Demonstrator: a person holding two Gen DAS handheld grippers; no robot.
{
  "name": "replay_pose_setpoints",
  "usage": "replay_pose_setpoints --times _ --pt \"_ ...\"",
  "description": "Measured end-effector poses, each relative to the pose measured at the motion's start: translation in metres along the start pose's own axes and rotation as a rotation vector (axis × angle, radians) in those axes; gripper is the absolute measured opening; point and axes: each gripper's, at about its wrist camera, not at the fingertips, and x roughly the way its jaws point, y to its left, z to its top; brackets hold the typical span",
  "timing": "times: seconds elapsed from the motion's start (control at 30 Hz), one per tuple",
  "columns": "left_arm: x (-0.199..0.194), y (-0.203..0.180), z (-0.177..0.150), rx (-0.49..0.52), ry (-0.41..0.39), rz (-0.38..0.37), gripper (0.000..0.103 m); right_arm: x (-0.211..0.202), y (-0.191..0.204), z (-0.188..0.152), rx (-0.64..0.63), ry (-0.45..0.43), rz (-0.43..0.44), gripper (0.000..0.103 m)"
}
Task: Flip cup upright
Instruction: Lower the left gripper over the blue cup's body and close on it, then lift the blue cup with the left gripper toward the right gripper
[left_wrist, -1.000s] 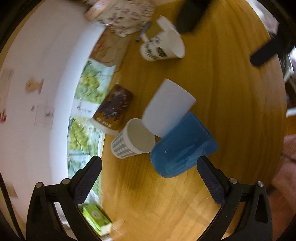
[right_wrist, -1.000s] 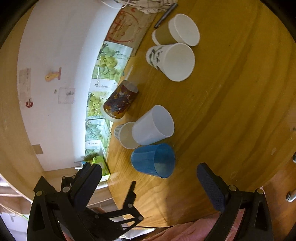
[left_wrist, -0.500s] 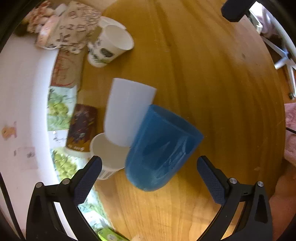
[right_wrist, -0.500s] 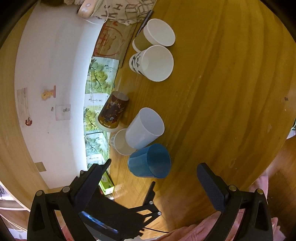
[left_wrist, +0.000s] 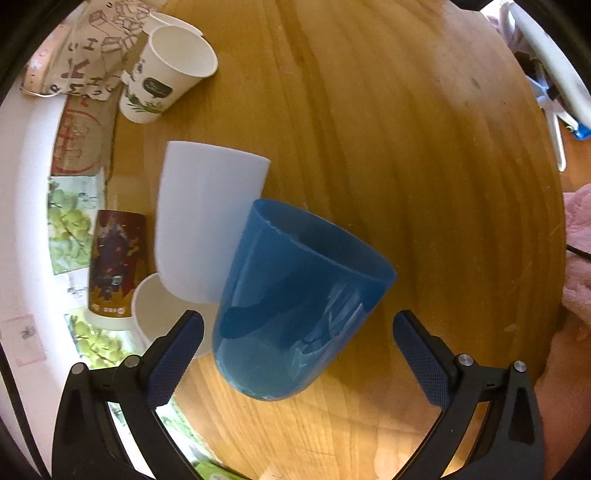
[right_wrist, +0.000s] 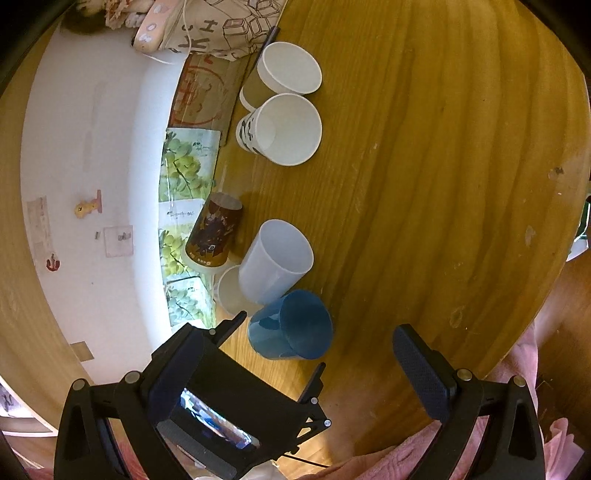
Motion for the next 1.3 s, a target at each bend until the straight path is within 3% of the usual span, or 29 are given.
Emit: replay_pose_setpoints --times 0.37,0.5,0.7,1.0,1.3 --pt "0.008 0.01 0.007 -0.032 0.034 -0.056 0.09 0.009 0.006 0.011 -0.013 0.018 0.002 0.101" --pt "0.016 0.017 0.01 -0.046 0.071 -0.048 0.074 0.009 0.008 0.013 -0.025 0.024 0.001 0.101" --pt "0.02 0.024 0.014 -0.082 0.113 -0.086 0.073 0.007 0.009 0.018 -0.037 0.036 0.0 0.101" --pt "0.017 0.034 0.022 -0.164 0.181 -0.232 0.073 -0.002 0.01 0.028 -0.065 0.055 -0.012 0.101" --pt "0.004 0.045 0.018 -0.43 0.236 -0.416 0.073 -0.005 0.017 0.039 -0.146 0.122 -0.034 0.101"
